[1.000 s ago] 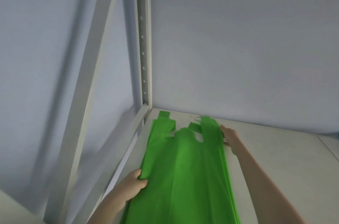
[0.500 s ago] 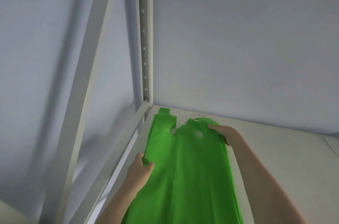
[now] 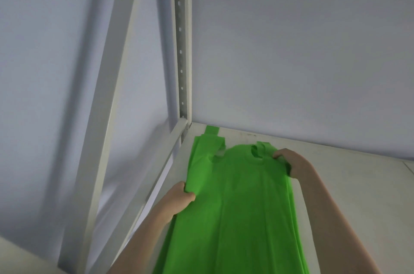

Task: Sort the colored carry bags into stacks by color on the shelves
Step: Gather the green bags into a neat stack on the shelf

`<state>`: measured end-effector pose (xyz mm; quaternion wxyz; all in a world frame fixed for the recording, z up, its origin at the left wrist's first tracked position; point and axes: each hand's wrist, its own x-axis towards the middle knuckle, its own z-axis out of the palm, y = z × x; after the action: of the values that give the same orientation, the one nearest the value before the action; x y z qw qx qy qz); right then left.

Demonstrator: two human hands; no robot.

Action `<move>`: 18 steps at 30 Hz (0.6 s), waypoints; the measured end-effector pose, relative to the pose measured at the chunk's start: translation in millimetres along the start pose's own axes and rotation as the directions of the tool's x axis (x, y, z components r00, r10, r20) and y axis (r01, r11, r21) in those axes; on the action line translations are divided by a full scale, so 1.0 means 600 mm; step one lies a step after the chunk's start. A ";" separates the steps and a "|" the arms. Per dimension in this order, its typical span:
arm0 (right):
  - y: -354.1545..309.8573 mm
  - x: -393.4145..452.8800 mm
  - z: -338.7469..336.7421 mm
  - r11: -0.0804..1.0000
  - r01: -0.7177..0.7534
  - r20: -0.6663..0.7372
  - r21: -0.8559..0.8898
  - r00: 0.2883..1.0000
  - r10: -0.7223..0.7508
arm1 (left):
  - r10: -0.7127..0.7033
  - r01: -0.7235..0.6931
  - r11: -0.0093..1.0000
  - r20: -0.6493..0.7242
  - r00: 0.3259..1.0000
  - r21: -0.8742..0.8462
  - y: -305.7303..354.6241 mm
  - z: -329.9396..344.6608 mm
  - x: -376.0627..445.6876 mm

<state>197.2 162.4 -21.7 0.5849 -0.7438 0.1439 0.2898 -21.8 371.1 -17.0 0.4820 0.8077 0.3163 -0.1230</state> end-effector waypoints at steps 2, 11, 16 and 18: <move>0.006 0.000 -0.006 0.999 0.034 -0.005 0.030 0.999 -0.034 | -0.030 0.029 0.999 0.032 0.999 0.023 -0.002 -0.007 0.000; 0.024 0.044 -0.004 0.968 0.222 -0.192 0.117 0.961 -0.197 | -0.053 0.047 0.997 0.098 0.994 0.061 -0.004 -0.010 0.015; -0.002 0.054 -0.010 0.986 0.156 -0.107 -0.061 0.981 -0.162 | -0.049 0.041 0.997 0.129 0.990 0.061 0.006 -0.014 0.021; -0.009 0.044 -0.002 0.978 0.152 -0.088 -0.143 0.982 -0.166 | -0.029 0.023 0.999 0.122 0.992 0.048 0.009 -0.013 0.024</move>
<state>221.3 166.0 -33.2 0.5462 -0.8046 0.0928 0.2138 -8.3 381.6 -16.5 0.4800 0.8055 0.2937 -0.1859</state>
